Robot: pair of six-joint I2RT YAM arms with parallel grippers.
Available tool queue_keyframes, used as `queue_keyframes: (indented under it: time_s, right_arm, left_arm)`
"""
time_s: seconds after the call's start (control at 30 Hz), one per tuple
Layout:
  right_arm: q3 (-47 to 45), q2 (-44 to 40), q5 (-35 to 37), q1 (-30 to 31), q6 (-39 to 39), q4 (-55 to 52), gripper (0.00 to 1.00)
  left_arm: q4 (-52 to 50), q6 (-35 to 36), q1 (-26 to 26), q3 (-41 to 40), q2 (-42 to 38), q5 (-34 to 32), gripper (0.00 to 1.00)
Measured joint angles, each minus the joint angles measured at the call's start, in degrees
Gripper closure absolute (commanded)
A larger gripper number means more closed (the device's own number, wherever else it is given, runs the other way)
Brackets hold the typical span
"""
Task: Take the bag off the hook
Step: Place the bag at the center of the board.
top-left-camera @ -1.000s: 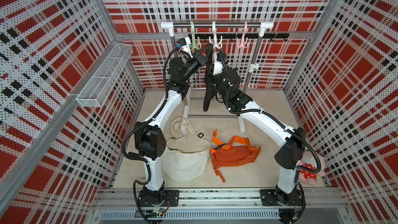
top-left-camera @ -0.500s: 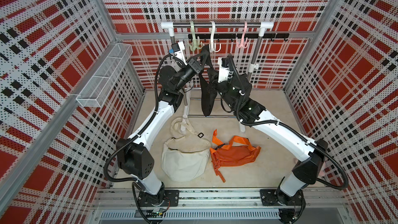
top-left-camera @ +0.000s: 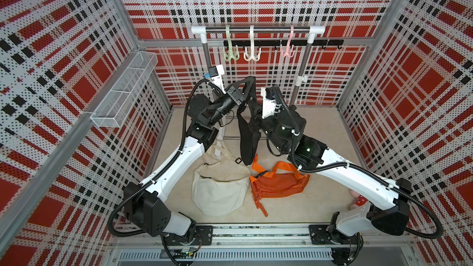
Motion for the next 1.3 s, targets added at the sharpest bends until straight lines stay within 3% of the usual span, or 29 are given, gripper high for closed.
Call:
queue_keyframes:
  time_s: [0.23, 0.47, 0.7, 1.0, 1.3]
  right_arm:
    - [-3.43, -6.82, 7.65, 3.52, 1.09, -3.67, 1.00]
    - [-6.54, -16.02, 15.04, 4.79, 2.73, -9.62, 1.00]
    - [-9.25, -24.02, 23.52, 4.94, 3.48, -16.41, 1.00]
    - [-9.44, -31.12, 35.67, 4.92, 4.17, -27.82, 1.00]
    - [-8.02, -35.65, 41.99, 4.94, 12.26, -45.53, 1.00]
  left_arm:
    - [-0.31, 0.09, -6.64, 0.79, 0.61, -0.31, 0.92]
    - [-0.33, 0.02, -14.14, 7.30, 7.23, 0.72, 0.92]
    - [0.15, -0.70, -20.74, 16.02, 18.03, 2.75, 0.93]
    - [3.96, -6.21, -27.28, 33.55, 35.60, 7.17, 0.93]
    - [9.53, -13.40, -31.30, 44.63, 48.06, 9.18, 0.93]
